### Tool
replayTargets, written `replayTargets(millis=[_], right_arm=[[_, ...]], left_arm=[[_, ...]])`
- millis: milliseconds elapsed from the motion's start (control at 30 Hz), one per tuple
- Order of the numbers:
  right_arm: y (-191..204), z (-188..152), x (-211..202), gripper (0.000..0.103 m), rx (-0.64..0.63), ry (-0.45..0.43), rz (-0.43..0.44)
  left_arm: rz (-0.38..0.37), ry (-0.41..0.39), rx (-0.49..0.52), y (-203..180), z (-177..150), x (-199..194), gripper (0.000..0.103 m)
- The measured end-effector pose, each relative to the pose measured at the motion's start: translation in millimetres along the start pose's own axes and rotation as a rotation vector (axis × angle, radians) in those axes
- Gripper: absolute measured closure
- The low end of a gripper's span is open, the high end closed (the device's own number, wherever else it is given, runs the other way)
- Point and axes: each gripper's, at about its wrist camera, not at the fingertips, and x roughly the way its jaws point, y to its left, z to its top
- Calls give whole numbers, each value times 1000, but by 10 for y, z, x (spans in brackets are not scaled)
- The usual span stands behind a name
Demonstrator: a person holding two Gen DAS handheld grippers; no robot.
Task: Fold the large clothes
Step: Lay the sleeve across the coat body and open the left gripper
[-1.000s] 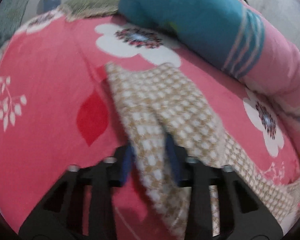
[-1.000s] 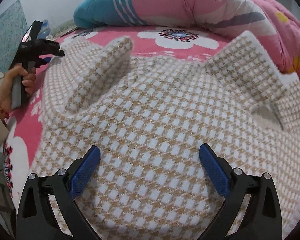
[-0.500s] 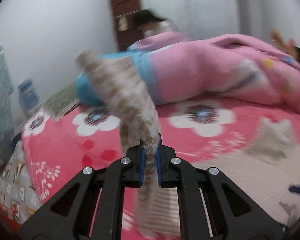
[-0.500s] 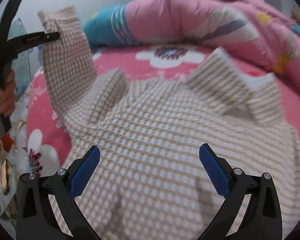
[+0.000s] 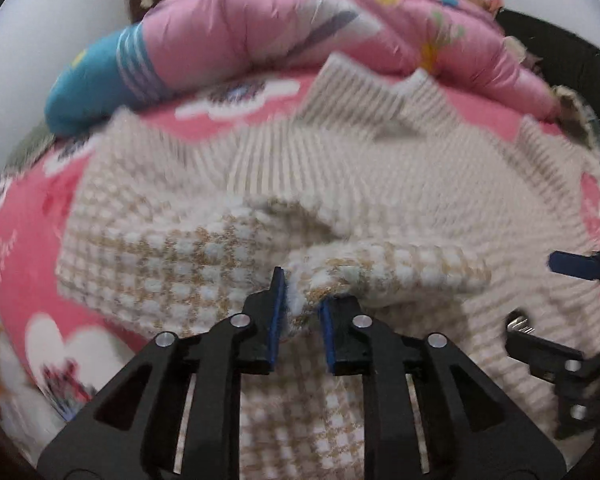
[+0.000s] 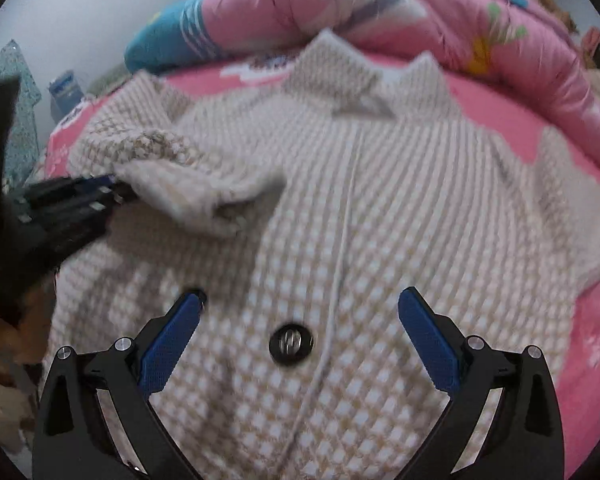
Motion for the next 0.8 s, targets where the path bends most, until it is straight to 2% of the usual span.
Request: replayTargets(millis=[167, 300, 433, 533, 667, 800], right_arm=[[53, -135, 305, 6, -50, 71, -28], [48, -151, 349, 6, -49, 60, -20], [36, -158, 362, 6, -38, 59, -12], [18, -143, 372, 6, -43, 58, -21], [31, -129, 371, 6, -42, 59, -22], [24, -127, 377, 6, -43, 60, -24]], left_arm=[[-41, 17, -82, 190, -168, 97, 73], [-76, 42, -86, 318, -179, 77, 70], [-54, 42, -77, 269, -172, -44, 62], [12, 48, -42, 184, -158, 33, 51], [43, 59, -20, 177, -231, 147, 33], [50, 39, -3, 191, -272, 129, 30]])
